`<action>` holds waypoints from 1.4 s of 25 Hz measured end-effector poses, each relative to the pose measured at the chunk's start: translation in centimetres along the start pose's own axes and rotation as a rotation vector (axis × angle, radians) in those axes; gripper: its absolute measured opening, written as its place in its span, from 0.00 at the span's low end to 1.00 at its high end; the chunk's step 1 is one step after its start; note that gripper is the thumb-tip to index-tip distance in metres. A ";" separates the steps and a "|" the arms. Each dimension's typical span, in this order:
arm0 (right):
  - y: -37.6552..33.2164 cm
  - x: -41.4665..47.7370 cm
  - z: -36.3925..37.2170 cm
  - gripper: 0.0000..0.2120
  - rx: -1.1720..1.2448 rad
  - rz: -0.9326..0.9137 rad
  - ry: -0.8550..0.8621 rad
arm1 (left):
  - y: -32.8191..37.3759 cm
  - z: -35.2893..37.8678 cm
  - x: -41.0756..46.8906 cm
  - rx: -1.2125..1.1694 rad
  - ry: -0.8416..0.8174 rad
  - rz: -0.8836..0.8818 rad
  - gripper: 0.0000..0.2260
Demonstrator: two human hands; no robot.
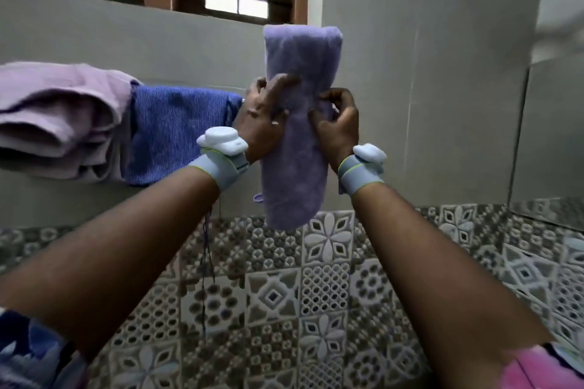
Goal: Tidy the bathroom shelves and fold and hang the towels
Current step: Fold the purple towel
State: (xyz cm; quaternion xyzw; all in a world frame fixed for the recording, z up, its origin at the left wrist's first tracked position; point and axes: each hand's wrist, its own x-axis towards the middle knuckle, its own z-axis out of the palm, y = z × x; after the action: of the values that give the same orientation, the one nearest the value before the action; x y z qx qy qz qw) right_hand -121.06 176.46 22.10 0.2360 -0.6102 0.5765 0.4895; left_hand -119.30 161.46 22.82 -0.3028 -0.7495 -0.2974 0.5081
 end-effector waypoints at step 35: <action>3.9 11.4 4.9 0.18 -0.801 0.105 -0.641 | -4.6 1.8 11.5 0.480 -0.713 -0.460 0.29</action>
State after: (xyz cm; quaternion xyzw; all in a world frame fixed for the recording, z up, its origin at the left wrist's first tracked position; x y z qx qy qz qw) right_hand -130.59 175.93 30.85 0.1639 -0.9135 0.2201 0.3003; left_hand -127.25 161.60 32.44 -0.0864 -0.9718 -0.0984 0.1963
